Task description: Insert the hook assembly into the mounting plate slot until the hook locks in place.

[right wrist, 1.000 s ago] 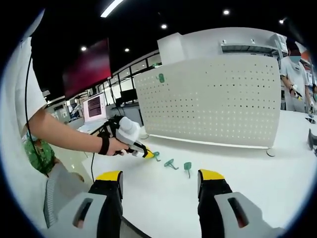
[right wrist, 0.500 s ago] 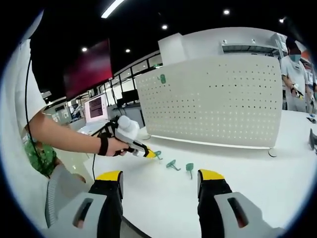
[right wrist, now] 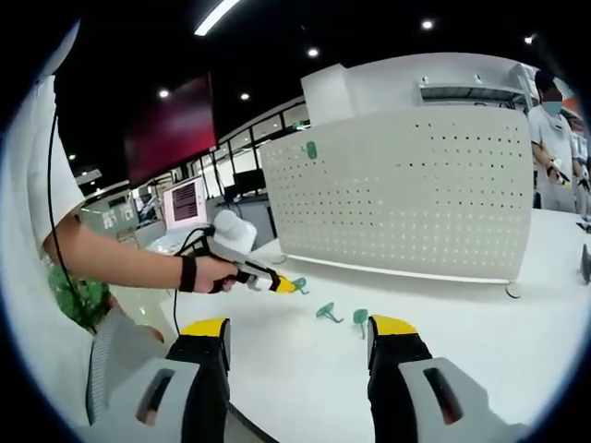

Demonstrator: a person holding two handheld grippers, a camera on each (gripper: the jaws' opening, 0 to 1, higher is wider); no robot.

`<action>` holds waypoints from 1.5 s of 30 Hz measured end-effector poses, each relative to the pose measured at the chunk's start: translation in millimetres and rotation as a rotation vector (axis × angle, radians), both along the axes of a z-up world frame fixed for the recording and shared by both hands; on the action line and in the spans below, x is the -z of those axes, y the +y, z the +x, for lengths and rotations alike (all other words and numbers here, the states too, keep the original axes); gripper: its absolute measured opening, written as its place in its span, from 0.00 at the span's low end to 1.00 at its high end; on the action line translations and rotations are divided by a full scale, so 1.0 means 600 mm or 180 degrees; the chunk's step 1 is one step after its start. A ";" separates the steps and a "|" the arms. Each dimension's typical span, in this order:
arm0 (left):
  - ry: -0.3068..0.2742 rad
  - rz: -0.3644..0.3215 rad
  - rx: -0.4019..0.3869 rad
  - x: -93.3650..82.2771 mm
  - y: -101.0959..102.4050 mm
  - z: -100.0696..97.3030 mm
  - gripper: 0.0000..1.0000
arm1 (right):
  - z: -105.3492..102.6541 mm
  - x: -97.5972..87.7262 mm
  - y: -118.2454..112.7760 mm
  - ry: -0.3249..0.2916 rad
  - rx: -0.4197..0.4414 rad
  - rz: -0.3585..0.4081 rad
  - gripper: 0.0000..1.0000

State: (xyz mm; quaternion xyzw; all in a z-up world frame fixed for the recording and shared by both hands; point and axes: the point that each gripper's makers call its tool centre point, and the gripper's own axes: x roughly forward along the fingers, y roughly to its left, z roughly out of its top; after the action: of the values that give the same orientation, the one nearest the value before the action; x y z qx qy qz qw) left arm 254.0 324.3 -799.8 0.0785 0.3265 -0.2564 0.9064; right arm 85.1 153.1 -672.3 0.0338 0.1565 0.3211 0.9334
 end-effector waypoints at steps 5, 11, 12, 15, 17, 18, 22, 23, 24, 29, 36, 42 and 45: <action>0.0015 -0.0194 -0.0084 -0.008 -0.002 -0.009 0.03 | -0.001 -0.002 0.001 -0.0019 -0.0014 0.0011 0.61; 0.0004 -0.0299 -0.0117 -0.019 -0.002 -0.019 0.03 | 0.000 -0.007 0.006 -0.0054 -0.0046 0.0040 0.60; 0.0012 -0.0317 -0.0154 -0.021 0.001 -0.020 0.03 | -0.001 -0.007 0.007 -0.0057 -0.0058 0.0048 0.60; -0.0015 -0.0401 -0.0174 -0.032 -0.003 -0.027 0.03 | -0.002 -0.008 0.010 -0.0066 -0.0083 0.0045 0.60; -0.0011 -0.0425 -0.0186 -0.035 -0.003 -0.031 0.03 | -0.003 -0.011 0.012 -0.0089 -0.0103 0.0067 0.60; -0.0012 -0.0441 -0.0194 -0.036 -0.003 -0.033 0.03 | -0.003 -0.011 0.013 -0.0088 -0.0113 0.0072 0.60; -0.0020 -0.0540 -0.0212 -0.049 -0.010 -0.046 0.03 | -0.005 -0.015 0.013 -0.0115 -0.0118 0.0095 0.59; -0.0034 -0.0558 -0.0224 -0.051 -0.011 -0.047 0.03 | -0.005 -0.016 0.013 -0.0118 -0.0119 0.0111 0.59; -0.0037 -0.0579 -0.0229 -0.051 -0.011 -0.045 0.03 | -0.005 -0.016 0.012 -0.0119 -0.0119 0.0115 0.59; -0.0042 -0.0705 -0.0263 -0.063 -0.016 -0.053 0.03 | -0.005 -0.023 0.014 -0.0154 -0.0146 0.0150 0.59; -0.0039 -0.0892 -0.0228 -0.083 -0.032 -0.071 0.03 | -0.008 -0.026 0.023 -0.0164 -0.0221 0.0161 0.58; -0.0018 -0.1117 -0.0196 -0.100 -0.047 -0.085 0.03 | -0.008 -0.029 0.024 -0.0176 -0.0240 0.0185 0.56; -0.0020 -0.1172 -0.0174 -0.106 -0.053 -0.094 0.03 | -0.010 -0.028 0.023 -0.0160 -0.0256 0.0190 0.54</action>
State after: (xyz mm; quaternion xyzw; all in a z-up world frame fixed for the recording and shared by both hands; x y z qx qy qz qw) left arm 197.4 292.7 -736.1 -0.0968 0.2732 -0.2869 0.9131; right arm 79.0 166.8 -655.5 0.0472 0.1246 0.3636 0.9220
